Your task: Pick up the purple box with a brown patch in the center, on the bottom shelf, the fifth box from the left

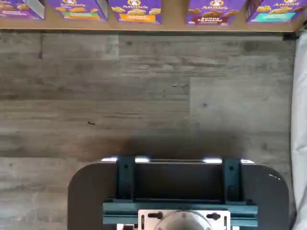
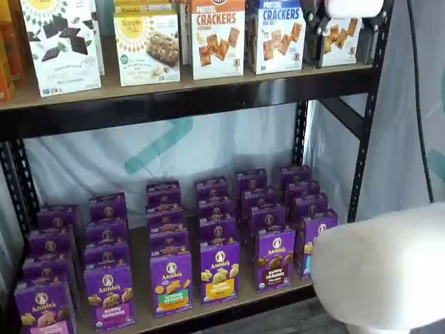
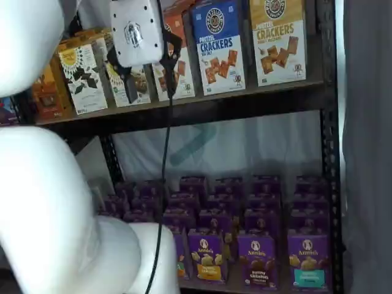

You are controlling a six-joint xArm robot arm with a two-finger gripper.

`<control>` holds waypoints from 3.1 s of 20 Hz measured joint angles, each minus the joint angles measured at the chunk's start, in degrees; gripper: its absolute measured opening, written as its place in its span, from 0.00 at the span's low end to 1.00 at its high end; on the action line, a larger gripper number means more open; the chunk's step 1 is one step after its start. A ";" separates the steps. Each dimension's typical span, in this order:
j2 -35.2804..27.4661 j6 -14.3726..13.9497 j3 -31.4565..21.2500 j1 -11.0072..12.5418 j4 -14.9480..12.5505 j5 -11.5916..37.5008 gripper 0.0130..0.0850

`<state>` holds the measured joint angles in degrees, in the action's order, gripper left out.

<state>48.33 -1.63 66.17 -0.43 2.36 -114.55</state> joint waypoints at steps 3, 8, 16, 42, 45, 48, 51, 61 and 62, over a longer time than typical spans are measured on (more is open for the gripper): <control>1.09 0.96 -0.98 1.77 1.95 1.72 1.00; 1.34 1.24 -1.44 2.15 2.45 2.24 1.00; 1.69 3.36 -5.45 3.82 1.65 5.30 1.00; 4.82 3.46 -39.34 2.21 1.26 37.13 1.00; 3.42 3.27 -41.83 1.90 0.78 41.56 1.00; 1.44 3.21 -43.62 1.77 0.49 45.45 1.00; -1.05 3.25 -44.79 1.74 0.30 48.50 1.00; -9.35 4.51 -47.87 2.56 0.27 59.97 1.00; -10.58 4.65 -48.19 2.67 0.20 61.51 1.00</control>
<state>37.75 3.01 17.99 2.24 2.56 -53.04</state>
